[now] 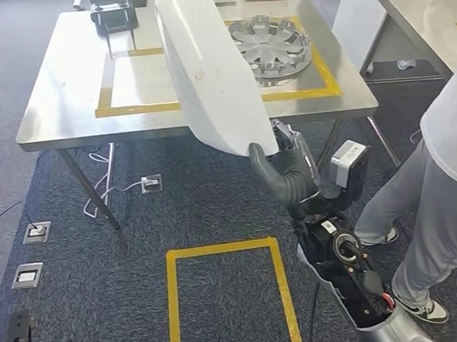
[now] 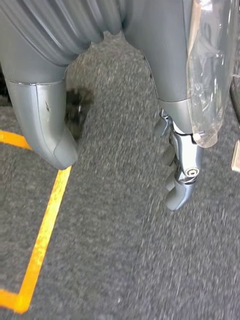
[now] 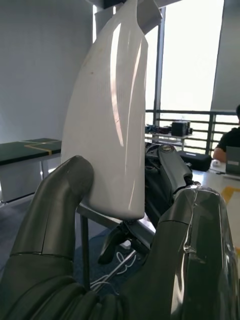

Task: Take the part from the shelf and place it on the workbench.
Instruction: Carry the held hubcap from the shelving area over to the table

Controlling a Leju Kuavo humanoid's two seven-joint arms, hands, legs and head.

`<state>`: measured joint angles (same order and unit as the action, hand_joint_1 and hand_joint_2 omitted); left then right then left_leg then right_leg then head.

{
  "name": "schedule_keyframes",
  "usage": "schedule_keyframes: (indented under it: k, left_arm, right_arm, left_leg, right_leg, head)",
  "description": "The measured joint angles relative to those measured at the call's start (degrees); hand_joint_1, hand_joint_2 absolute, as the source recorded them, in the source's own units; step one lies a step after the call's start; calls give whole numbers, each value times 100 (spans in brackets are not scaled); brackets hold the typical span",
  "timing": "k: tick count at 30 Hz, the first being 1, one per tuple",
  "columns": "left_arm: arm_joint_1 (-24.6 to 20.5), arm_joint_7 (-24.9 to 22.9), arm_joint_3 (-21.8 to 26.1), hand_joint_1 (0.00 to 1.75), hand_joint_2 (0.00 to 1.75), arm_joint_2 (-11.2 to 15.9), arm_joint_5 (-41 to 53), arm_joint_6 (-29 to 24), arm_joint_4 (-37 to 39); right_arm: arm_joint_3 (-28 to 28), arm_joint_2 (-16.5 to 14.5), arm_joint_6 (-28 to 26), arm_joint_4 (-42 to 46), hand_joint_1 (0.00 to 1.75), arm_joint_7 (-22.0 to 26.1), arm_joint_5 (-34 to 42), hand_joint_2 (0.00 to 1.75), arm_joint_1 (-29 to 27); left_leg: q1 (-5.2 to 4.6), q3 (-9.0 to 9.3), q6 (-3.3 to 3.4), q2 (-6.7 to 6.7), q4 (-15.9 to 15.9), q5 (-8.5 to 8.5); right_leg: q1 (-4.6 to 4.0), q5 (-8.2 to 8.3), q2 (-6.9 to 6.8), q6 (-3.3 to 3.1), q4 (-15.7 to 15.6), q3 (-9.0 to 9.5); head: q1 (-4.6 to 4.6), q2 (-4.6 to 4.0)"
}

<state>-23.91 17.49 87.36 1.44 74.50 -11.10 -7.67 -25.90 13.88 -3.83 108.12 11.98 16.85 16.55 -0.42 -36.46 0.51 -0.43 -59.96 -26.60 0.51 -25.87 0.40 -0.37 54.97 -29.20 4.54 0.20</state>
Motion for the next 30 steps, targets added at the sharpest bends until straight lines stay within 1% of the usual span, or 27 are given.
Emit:
schedule_keyframes:
  k: [1,2,4,5,6,7,8,10,11,12,13,15,16,17,18,19,20,21,22,23,24,25,26,27,28,29,30]
  left_arm:
    - [-1,-4,0,0,175,11,4,1,-1]
    - [-2,-9,1,0,175,21,9,1,-1]
    - [-6,-17,1,0,175,29,17,2,-2]
    - [-8,-18,2,0,175,26,21,2,-2]
    - [-10,-18,2,0,175,24,25,2,-2]
    - [-13,-18,2,0,175,19,27,1,-2]
    - [-16,-18,2,0,175,14,29,-1,-2]
    - [-15,-18,2,0,175,0,31,-4,-1]
    - [-10,-18,2,0,175,-8,33,-6,-1]
    - [-4,-18,2,0,175,-15,36,-8,0]
    - [1,-19,2,0,175,-23,39,-10,0]
    - [4,-19,2,0,175,-47,48,-14,0]
    - [-3,-22,2,0,175,-60,50,-19,0]
    - [-8,-31,2,0,175,-69,53,-25,0]
    - [-17,-42,2,0,175,-77,57,-33,0]
    - [-33,-52,2,0,175,-81,61,-42,0]
    - [-44,-60,2,0,175,-82,65,-48,0]
    - [-59,-60,2,0,175,-88,68,-52,1]
    - [-71,-59,3,0,175,-92,70,-54,1]
    - [-75,-58,3,0,175,-95,72,-55,2]
    - [-70,-57,3,0,175,-98,73,-55,2]
    - [-60,-57,4,0,175,-97,74,-55,2]
    - [-48,-57,4,0,175,-94,75,-55,2]
    - [-38,-57,4,0,175,-93,80,-55,2]
    - [-33,-57,4,0,175,-92,85,-55,2]
    - [-31,-57,4,0,175,-90,90,-55,2]
    - [-30,-57,4,0,175,-87,93,-55,2]
  right_arm:
    - [1,1,-7,1,175,2,-4,175,-13]
    - [3,1,-14,3,175,3,-10,175,-34]
    - [10,4,-23,10,175,11,-25,175,-80]
    - [17,9,-24,15,175,17,-34,175,-99]
    - [26,16,-24,18,175,28,-41,175,-110]
    - [34,21,-21,21,175,44,-48,175,-118]
    - [40,27,-19,21,175,59,-55,175,-133]
    - [47,37,-10,18,175,79,-64,175,-180]
    - [49,44,-7,16,175,81,-67,175,-208]
    - [52,49,-3,15,175,83,-68,175,-228]
    - [55,52,0,15,175,85,-68,175,-237]
    - [70,52,5,12,175,91,-69,175,-247]
    - [78,53,10,8,175,96,-72,175,-254]
    - [87,54,14,6,175,101,-78,175,-263]
    - [97,54,20,6,175,111,-86,175,-270]
    - [110,54,26,11,175,123,-95,175,-272]
    - [125,54,37,19,175,135,-108,175,-273]
    - [140,54,53,24,175,147,-121,175,-266]
    - [150,54,72,27,175,156,-133,175,-258]
    - [156,53,93,27,175,161,-146,175,-253]
    - [159,51,109,25,175,164,-155,175,-250]
    - [158,49,120,24,175,164,-160,175,-254]
    - [158,48,127,23,175,163,-166,175,-261]
    - [158,46,129,23,175,161,-172,175,-266]
    - [159,45,131,23,175,158,-176,175,-270]
    - [161,45,131,23,175,156,-181,175,-274]
    - [164,45,131,23,175,154,-184,175,-276]
  left_leg:
    - [-30,61,60,-11,261,165]
    - [-53,101,109,-25,410,243]
    - [-52,183,176,-56,505,225]
    - [-40,251,196,-51,550,284]
    - [-25,323,212,-44,578,315]
    - [-17,395,223,-32,589,327]
    - [-15,447,229,-20,587,306]
    - [-18,535,239,-17,582,222]
    - [-18,588,237,-21,580,169]
    - [-17,658,230,-27,579,108]
    - [-17,741,219,-34,578,41]
    - [-21,912,190,-39,576,-107]
    - [-23,956,166,-44,577,-164]
    - [-15,974,135,-47,585,-206]
    - [-7,980,101,-45,575,-223]
    - [-1,971,66,-45,560,-222]
    - [7,955,35,-36,484,-206]
    - [7,887,3,-24,308,-169]
    - [16,734,-29,-16,42,-145]
    - [34,506,-65,-7,-300,-159]
    - [57,236,-103,-2,-644,-238]
    - [83,-28,-135,-1,-913,-377]
    - [108,-238,-169,0,-1049,-509]
    - [128,-371,-194,2,-1027,-561]
    - [143,-425,-212,5,-874,-498]
    - [155,-415,-225,10,-624,-320]
    - [162,-361,-229,20,-321,-59]
  right_leg:
    - [-7,-53,13,24,-6,45]
    - [-12,-82,28,53,-9,87]
    - [-22,-93,50,123,34,138]
    - [-24,-115,47,151,95,146]
    - [-25,-183,42,177,224,107]
    - [-19,-305,34,202,441,10]
    - [-7,-448,27,221,761,-165]
    - [7,-706,21,267,1405,-594]
    - [10,-761,18,280,1544,-752]
    - [11,-719,14,288,1487,-827]
    - [11,-560,10,283,1259,-827]
    - [0,67,9,238,573,-739]
    - [-20,301,7,203,283,-677]
    - [-42,451,7,158,110,-642]
    - [-69,455,4,113,39,-619]
    - [-83,410,0,70,-15,-561]
    - [-77,394,1,32,-45,-508]
    - [-65,365,-3,4,-96,-427]
    - [-45,338,-6,-22,-142,-336]
    - [-32,302,-9,-40,-179,-251]
    - [-22,254,-10,-53,-199,-181]
    - [-12,199,-6,-55,-207,-113]
    - [2,134,-2,-44,-210,-39]
    - [21,63,1,-24,-210,48]
    - [40,-6,1,-1,-210,136]
    - [59,-71,-1,22,-210,223]
    - [72,-131,-3,46,-211,295]
  head:
    - [-8,0]
    - [-16,0]
    - [-19,0]
    - [-16,0]
    - [2,0]
    - [17,0]
    - [34,0]
    - [53,0]
    - [58,0]
    - [67,0]
    - [74,0]
    - [85,0]
    - [65,0]
    - [52,0]
    - [33,0]
    - [24,0]
    - [40,0]
    - [40,0]
    - [37,0]
    - [28,0]
    - [11,0]
    - [3,0]
    - [1,0]
    - [-2,0]
    - [-4,0]
    - [-6,0]
    - [-10,0]
